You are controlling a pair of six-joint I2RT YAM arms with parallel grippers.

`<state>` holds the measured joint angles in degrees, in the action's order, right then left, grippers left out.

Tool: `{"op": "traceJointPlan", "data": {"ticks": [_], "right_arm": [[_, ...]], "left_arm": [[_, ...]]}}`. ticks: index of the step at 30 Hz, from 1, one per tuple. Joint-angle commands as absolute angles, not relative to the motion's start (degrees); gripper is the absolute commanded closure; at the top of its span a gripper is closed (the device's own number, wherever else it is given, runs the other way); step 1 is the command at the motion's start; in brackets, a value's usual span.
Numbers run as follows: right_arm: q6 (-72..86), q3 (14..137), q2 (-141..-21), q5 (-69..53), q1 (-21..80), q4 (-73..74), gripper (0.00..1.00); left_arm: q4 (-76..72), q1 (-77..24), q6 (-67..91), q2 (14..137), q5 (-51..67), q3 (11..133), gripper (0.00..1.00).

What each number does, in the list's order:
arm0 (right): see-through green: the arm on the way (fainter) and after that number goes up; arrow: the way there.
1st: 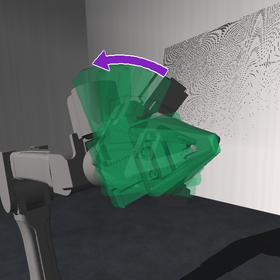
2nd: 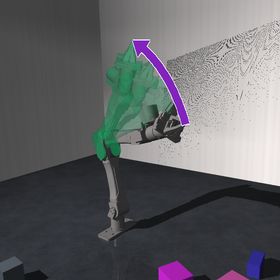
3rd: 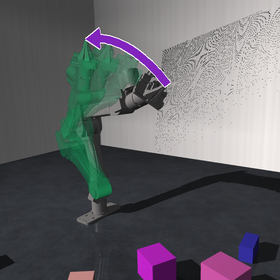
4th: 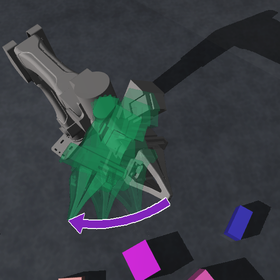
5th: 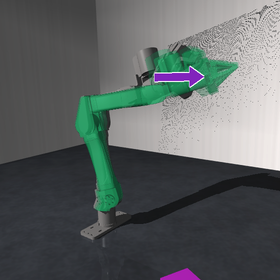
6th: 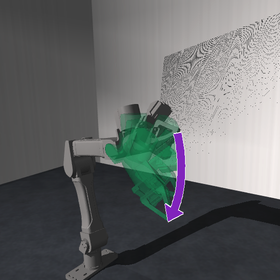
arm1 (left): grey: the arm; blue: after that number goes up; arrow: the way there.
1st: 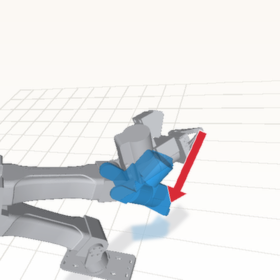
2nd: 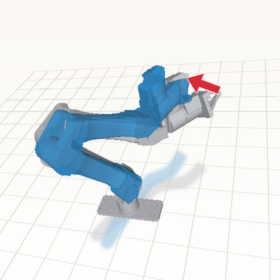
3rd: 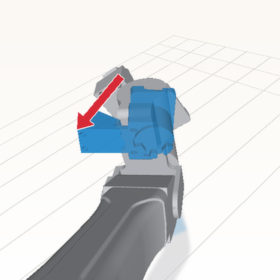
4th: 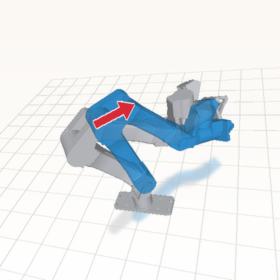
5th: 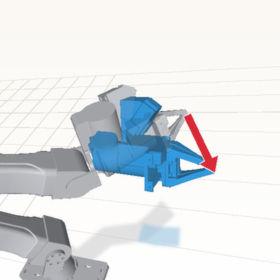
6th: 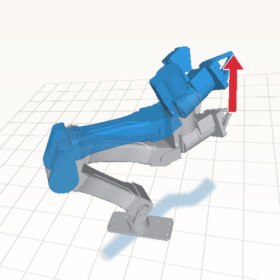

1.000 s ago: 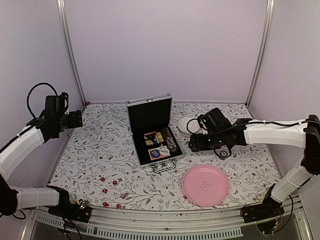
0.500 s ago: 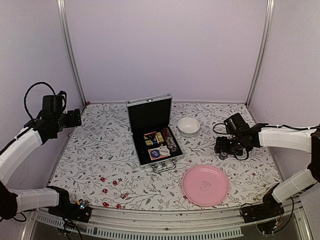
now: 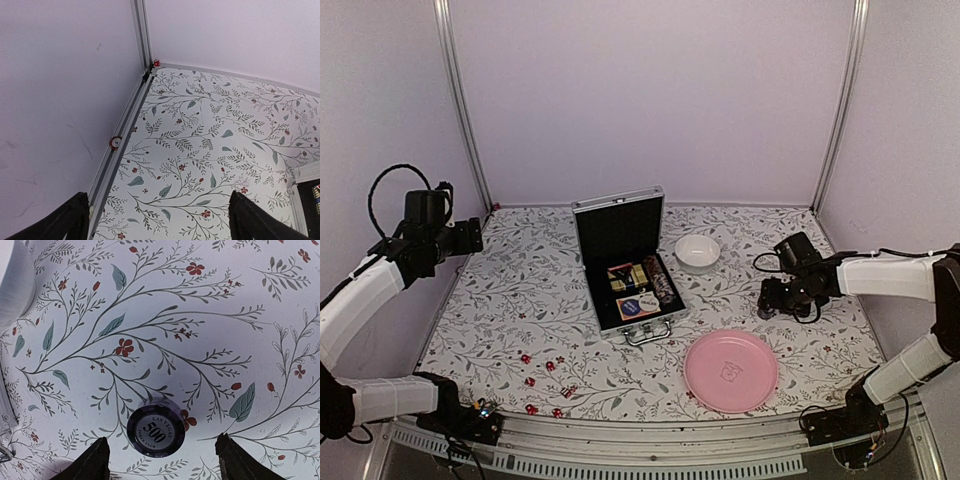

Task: Pack up texas hold em set

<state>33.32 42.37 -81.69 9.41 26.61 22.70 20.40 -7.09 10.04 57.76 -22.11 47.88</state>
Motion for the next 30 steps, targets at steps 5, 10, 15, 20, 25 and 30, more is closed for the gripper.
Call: {"op": "traceJointPlan", "data": {"ticks": [5,10,15,20,25,30], "right_arm": [[32.1,44.7,-86.2,5.9,26.5,19.0,0.30],[31.3,45.9,-89.3,5.9,26.5,18.7,0.33],[30.8,45.9,-90.7,6.3,26.5,18.5,0.37],[30.5,45.3,-91.0,7.1,26.5,18.5,0.40],[30.3,44.9,-91.5,8.9,26.5,18.7,0.50],[30.2,45.3,-90.8,8.8,26.5,18.9,0.60]], "left_arm": [[19.3,-6.6,9.6,56.6,-21.5,47.4,0.03],[19.3,-6.6,9.6,56.4,-21.7,47.3,0.03],[19.3,-6.6,9.7,56.4,-22.3,47.2,0.03],[19.3,-6.6,9.6,56.8,-22.6,47.2,0.03],[19.5,-6.6,9.7,56.7,-22.4,47.4,0.03],[19.4,-6.6,9.8,55.8,-21.9,47.4,0.03]]}}
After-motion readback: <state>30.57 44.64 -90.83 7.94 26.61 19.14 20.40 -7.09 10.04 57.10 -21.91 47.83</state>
